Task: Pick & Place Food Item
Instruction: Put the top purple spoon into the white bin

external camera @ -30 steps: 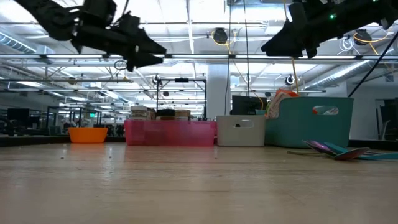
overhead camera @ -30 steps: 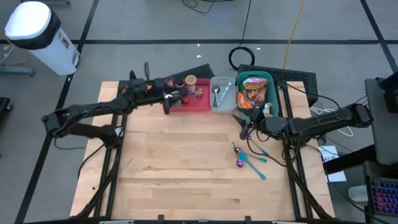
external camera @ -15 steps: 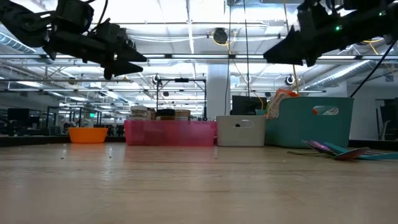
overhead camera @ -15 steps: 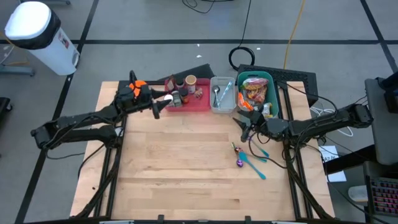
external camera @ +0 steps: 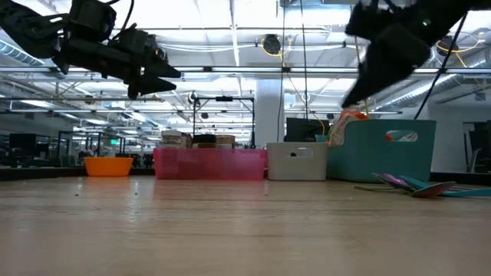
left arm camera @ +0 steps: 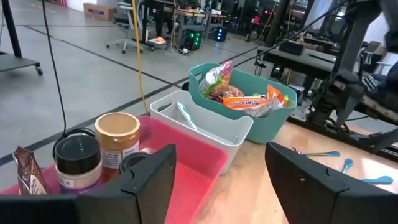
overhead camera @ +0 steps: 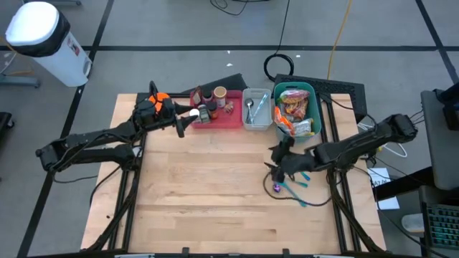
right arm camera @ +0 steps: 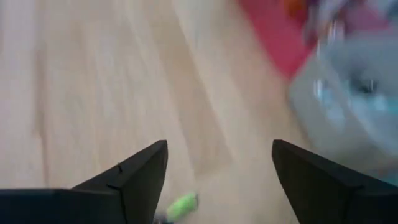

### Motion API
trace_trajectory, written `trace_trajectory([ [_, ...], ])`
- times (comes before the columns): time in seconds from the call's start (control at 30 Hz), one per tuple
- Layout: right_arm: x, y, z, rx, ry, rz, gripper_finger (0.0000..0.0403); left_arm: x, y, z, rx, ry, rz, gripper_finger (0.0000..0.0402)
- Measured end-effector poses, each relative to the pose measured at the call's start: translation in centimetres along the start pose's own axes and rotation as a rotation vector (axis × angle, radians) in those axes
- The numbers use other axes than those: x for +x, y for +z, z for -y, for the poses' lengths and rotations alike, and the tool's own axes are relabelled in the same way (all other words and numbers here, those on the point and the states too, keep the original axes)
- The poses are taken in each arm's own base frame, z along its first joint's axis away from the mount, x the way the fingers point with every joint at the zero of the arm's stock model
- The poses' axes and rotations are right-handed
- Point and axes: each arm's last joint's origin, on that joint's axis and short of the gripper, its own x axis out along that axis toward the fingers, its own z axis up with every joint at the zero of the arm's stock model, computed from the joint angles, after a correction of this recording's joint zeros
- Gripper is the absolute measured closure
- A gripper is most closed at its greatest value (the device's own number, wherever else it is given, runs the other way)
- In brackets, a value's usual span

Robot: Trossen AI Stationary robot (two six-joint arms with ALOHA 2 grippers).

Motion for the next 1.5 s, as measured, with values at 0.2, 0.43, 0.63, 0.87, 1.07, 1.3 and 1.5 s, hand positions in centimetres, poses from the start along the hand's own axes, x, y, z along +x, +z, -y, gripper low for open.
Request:
trace_trajectory([
  [0.2, 0.0, -2.4, -0.3, 0.085, -0.028, -0.368, 0.012, 0.0, 0.0, 0.0, 0.004, -0.001, -0.004, 0.0147],
  [0.43, -0.3, -4.8, 0.4, 0.255, -0.108, -0.539, 0.0145, 0.0, 0.0, 0.0, 0.011, -0.001, -0.002, 0.0146],
  [0.63, 0.3, -6.9, 0.7, 0.253, -0.14, -0.539, 0.0158, 0.0, 0.0, 0.1, 0.012, -0.001, -0.003, 0.0147],
  [0.87, 0.8, -9.3, 1.5, 0.254, -0.256, -0.485, 0.0171, 0.0, -0.1, 0.0, 0.011, -0.001, -0.004, 0.0146],
  [1.07, 1.2, -10.9, 1.8, 0.311, -0.28, -0.453, 0.0181, 0.0, -0.1, 0.0, 0.011, -0.001, -0.005, 0.0146],
  [1.3, 2.1, -12.2, 1.6, 0.347, -0.21, -0.344, 0.0184, 0.0, -0.1, 0.0, 0.01, 0.0, -0.004, 0.0146],
  [1.5, 2.4, -13.0, 1.7, 0.37, -0.173, -0.318, 0.0196, 0.0, -0.1, 0.0, 0.01, 0.0, -0.005, 0.0146],
])
